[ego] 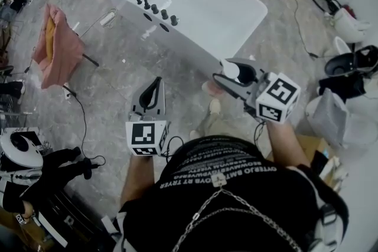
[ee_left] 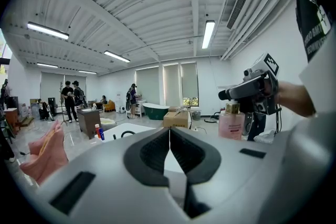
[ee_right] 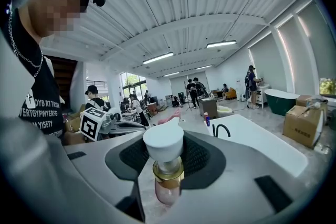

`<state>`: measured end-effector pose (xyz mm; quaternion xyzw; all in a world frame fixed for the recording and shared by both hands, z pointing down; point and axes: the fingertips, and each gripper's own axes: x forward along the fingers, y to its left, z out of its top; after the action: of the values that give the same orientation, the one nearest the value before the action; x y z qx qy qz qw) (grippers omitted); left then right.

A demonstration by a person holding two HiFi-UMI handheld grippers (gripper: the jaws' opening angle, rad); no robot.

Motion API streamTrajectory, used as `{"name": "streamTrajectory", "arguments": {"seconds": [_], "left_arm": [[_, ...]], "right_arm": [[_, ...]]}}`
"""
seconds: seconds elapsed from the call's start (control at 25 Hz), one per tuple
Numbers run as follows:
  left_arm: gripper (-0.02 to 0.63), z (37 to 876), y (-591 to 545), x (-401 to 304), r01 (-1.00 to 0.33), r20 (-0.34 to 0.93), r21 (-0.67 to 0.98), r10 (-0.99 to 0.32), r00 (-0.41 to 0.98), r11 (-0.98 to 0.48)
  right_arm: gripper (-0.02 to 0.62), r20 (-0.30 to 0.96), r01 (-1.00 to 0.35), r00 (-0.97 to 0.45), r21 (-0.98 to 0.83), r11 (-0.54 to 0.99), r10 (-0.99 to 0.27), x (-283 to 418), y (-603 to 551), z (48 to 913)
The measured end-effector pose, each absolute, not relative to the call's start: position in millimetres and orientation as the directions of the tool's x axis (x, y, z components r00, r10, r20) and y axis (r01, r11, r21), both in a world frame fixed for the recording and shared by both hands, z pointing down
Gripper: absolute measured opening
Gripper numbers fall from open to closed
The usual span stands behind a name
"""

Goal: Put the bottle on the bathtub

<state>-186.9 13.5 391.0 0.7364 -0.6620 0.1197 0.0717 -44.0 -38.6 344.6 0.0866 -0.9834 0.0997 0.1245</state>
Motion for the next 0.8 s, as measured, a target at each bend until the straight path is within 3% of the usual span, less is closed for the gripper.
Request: {"name": "streamTrajectory", "arguments": {"seconds": [0.8], "left_arm": [[0.006,384.1,-88.6,-206.7,-0.998,0.289,-0.055,-0.957,0.016,-0.034]], "right_arm": [[0.153,0.251,-0.109,-0.966,-0.182,0.977,-0.061,-73.2,-155.3,335.2]]}}
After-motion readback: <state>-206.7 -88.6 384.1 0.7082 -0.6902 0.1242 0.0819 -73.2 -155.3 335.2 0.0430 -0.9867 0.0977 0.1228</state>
